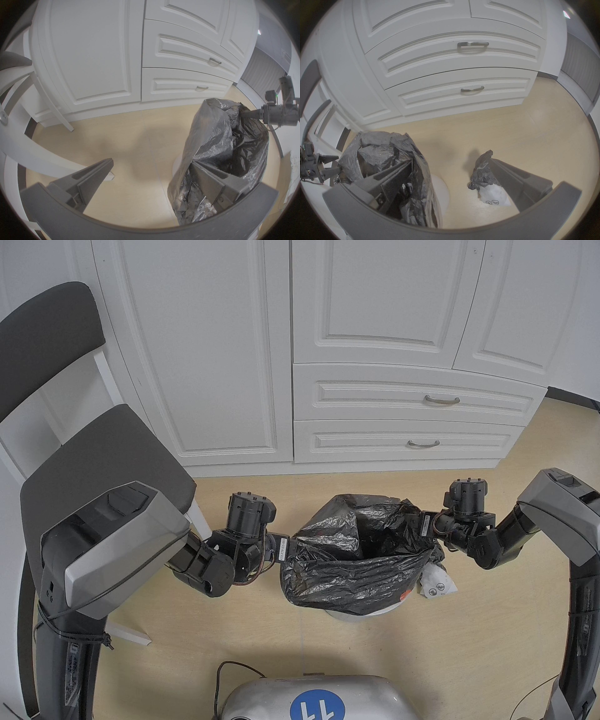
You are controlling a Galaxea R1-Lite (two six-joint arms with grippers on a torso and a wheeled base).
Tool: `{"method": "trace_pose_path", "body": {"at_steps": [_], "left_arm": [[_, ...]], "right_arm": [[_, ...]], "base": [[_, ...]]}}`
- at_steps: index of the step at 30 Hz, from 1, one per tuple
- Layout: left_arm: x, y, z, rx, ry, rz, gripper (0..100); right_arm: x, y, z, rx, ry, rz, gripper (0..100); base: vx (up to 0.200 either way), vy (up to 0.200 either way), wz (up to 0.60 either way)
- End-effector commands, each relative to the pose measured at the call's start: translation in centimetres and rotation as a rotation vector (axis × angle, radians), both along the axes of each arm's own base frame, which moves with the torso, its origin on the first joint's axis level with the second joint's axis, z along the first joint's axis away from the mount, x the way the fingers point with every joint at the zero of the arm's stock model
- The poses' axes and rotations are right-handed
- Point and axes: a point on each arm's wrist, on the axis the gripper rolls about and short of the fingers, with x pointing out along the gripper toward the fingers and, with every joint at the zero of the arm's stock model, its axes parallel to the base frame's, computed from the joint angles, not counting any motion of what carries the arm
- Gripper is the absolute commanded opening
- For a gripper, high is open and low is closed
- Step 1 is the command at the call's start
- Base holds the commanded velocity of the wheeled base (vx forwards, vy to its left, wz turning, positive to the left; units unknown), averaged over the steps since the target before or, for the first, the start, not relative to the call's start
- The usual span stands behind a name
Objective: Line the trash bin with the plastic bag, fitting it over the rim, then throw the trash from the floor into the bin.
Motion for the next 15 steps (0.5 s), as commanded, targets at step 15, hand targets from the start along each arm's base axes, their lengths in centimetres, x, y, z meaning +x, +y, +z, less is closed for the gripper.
{"method": "trace_pose_path", "body": {"at_steps": [15], "left_arm": [[0.3, 0.3, -0.2, 0.063, 0.123, 0.025, 100]], "right_arm": [[1.5, -2.3, -3.6, -0.007, 0.150, -0.069, 100]], "base": [[0.000, 0.000, 0.00]]}}
